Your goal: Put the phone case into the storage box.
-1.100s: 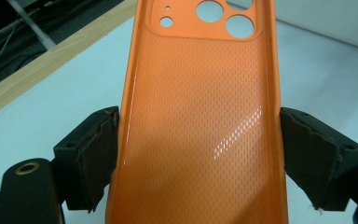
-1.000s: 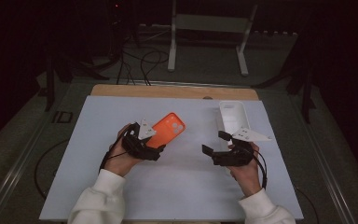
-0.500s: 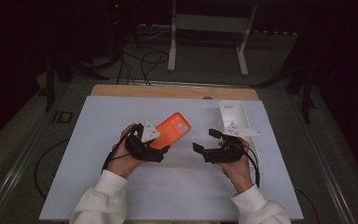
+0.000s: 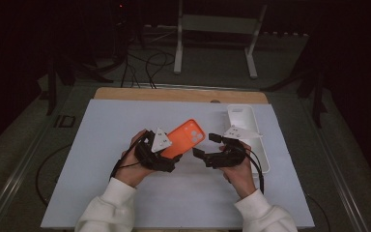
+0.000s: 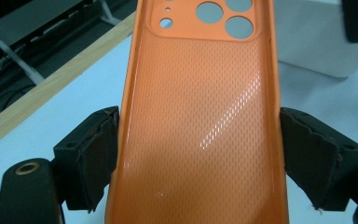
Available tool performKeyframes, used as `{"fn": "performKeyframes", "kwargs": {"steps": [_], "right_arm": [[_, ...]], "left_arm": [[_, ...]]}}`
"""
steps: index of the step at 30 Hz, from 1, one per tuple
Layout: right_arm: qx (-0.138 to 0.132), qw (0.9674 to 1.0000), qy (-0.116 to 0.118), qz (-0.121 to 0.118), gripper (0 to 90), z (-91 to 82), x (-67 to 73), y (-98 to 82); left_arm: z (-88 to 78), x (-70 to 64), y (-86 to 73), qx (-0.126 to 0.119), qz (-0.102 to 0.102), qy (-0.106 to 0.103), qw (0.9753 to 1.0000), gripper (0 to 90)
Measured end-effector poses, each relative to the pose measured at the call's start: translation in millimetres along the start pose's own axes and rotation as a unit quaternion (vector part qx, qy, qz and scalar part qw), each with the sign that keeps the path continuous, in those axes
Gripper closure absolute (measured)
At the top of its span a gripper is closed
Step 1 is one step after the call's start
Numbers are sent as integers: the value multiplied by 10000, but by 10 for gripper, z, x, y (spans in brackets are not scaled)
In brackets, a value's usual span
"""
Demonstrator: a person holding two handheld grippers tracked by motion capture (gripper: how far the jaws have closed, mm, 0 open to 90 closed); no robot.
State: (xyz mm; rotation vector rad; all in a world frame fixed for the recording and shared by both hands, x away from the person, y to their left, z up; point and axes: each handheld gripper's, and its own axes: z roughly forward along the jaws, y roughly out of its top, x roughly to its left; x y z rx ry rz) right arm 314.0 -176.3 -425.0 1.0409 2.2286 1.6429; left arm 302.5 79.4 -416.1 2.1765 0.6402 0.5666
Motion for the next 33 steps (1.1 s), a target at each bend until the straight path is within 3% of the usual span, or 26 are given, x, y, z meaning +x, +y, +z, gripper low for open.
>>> {"fn": "performKeyframes", "kwargs": {"steps": [14,22,26,29,33], "right_arm": [[46,9997,200,154,92,113,29,34],[64,9985,370,389,95,141,7,31],[54,9978,468,467,156,136,5,33],[50,9969,564,540,261,132,10,35],[19,9957,566,730,486,114,4,41]], "left_arm": [[-22,-152,89,-154,213,-168,9995,168],[-54,-193,118,-308,297,-269,9987,168],[-50,-217,130,-378,305,-302,9984,168],[-51,-228,135,-424,312,-315,9981,168],[-49,-228,130,-454,299,-319,9980,167]]}}
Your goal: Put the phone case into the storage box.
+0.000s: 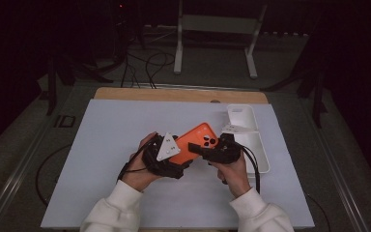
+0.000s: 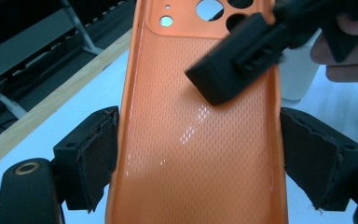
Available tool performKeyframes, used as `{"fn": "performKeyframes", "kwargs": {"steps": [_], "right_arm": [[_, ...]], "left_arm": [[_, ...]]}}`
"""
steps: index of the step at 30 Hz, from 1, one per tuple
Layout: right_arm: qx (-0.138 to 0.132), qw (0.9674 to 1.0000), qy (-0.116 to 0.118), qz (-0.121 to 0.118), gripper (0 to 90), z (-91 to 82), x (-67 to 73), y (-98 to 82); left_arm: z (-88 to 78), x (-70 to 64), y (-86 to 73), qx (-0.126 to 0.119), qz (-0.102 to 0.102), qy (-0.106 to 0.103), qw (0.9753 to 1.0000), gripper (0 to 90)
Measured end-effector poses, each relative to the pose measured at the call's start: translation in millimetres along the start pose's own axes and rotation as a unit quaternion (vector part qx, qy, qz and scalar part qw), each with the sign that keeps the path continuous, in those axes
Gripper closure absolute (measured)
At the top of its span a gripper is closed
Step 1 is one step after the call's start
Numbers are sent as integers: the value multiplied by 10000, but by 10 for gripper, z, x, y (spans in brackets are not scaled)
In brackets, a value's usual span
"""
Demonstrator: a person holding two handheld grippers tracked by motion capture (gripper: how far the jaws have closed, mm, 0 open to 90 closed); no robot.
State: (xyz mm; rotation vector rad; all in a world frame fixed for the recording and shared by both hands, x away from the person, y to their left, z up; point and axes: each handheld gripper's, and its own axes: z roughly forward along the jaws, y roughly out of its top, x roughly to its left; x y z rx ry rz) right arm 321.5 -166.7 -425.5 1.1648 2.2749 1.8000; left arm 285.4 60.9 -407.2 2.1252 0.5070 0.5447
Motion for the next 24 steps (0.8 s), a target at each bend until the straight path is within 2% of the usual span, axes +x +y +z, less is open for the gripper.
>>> {"fn": "performKeyframes", "kwargs": {"steps": [4,6,7,9,17,24], "right_arm": [[12,9996,196,180,672,-18,-9,5],[20,9995,242,184,672,-22,-5,4],[77,9996,229,152,755,-23,18,7],[128,9997,166,105,795,-21,37,9],[108,9999,-120,-53,850,-15,114,11],[75,9997,-192,-146,856,-7,145,29]], "left_arm": [[34,-14,-17,84,65,6,9999,166],[34,-14,-17,84,65,6,9999,166],[80,-32,-42,169,101,12,9998,167],[114,-56,-52,274,172,70,9995,179],[174,-68,-55,346,99,90,9993,176],[166,-56,-59,333,46,95,9994,166]]}}
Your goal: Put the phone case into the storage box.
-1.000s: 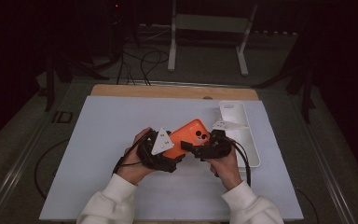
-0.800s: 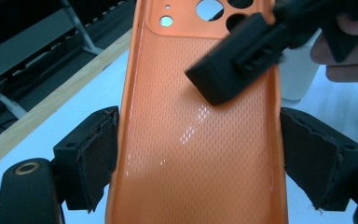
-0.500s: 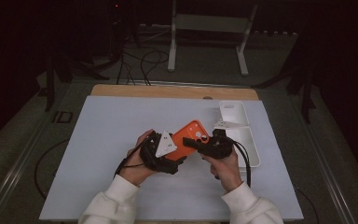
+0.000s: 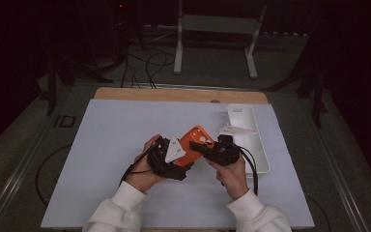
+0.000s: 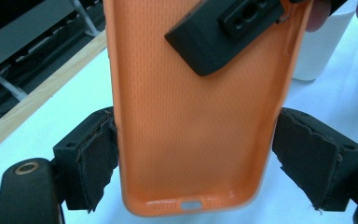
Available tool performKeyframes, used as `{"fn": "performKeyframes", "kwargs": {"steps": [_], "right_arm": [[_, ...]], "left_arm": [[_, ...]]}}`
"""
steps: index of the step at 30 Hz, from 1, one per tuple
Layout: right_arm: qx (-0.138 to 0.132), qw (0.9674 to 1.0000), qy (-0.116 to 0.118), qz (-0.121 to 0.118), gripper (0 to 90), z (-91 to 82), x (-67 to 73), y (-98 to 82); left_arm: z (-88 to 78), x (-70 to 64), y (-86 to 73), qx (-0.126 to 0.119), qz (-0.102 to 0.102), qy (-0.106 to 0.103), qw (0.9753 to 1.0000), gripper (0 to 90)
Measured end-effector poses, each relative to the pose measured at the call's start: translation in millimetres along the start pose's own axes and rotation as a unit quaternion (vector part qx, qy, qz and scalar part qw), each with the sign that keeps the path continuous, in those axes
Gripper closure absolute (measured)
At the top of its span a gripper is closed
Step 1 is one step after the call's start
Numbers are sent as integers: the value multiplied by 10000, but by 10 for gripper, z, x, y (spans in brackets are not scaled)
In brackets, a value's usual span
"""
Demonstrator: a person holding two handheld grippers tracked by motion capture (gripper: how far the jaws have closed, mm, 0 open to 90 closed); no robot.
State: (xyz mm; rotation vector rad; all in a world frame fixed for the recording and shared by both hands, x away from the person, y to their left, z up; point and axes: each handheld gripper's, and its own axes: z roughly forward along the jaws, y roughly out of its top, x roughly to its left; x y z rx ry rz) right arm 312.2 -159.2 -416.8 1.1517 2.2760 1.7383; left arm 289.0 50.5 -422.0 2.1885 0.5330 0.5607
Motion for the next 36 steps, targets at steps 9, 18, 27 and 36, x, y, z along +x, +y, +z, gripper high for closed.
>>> {"fn": "performKeyframes", "kwargs": {"steps": [9,18,27,36], "right_arm": [[30,10000,-6,-77,855,-8,-8,2],[47,9999,5,-132,853,-39,-26,7],[88,9997,41,-244,851,-82,-35,17],[108,9988,181,-446,850,-127,-14,35]], "left_arm": [[-80,91,-1,-180,-332,-20,9993,81],[-124,142,-10,-188,-462,-197,9986,67],[-139,204,-45,-153,-627,-376,9972,63],[-125,232,-99,-114,-708,-539,9960,67]]}}
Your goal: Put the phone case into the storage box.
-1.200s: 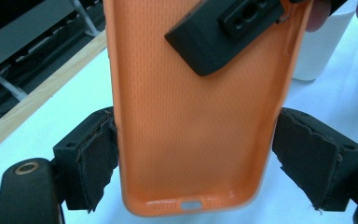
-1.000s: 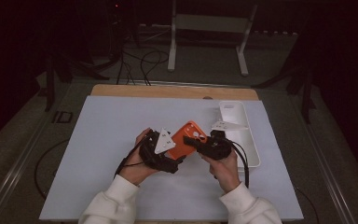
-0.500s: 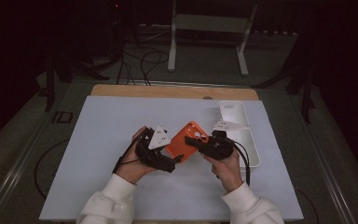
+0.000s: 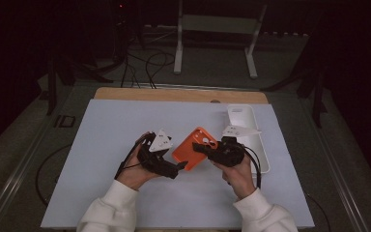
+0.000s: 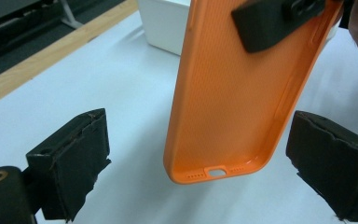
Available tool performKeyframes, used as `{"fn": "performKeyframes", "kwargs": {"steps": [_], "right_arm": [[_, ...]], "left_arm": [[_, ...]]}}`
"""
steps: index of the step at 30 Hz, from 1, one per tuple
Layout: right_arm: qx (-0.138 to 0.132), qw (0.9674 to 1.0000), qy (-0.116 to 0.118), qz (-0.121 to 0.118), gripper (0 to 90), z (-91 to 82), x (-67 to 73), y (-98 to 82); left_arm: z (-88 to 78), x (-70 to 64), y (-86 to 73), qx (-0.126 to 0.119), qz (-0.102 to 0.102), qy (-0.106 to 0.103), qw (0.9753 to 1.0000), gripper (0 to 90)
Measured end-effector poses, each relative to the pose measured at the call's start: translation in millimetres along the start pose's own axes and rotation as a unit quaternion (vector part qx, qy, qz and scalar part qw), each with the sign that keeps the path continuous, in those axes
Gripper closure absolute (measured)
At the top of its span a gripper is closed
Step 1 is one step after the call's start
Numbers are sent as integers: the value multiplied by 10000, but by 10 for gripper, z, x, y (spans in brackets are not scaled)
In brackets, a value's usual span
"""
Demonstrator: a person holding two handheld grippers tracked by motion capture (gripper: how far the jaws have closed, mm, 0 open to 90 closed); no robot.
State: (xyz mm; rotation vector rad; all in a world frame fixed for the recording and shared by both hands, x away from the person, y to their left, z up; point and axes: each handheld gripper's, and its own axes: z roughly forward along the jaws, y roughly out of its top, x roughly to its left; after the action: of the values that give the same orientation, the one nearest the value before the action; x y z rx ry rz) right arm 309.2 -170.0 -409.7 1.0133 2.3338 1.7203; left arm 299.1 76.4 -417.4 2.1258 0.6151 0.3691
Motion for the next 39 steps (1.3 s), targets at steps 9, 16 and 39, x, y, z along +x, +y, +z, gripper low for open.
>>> {"fn": "performKeyframes", "kwargs": {"steps": [9,16,39], "right_arm": [[-21,9999,86,-64,850,-35,10,16],[-5,9996,197,-205,851,-55,47,32],[78,9955,673,-665,852,-37,122,40]], "left_arm": [[45,4,-43,46,-63,-146,9999,79],[74,6,-81,60,-104,-302,9995,103],[96,-4,-124,-72,-42,-1163,9932,461]]}}
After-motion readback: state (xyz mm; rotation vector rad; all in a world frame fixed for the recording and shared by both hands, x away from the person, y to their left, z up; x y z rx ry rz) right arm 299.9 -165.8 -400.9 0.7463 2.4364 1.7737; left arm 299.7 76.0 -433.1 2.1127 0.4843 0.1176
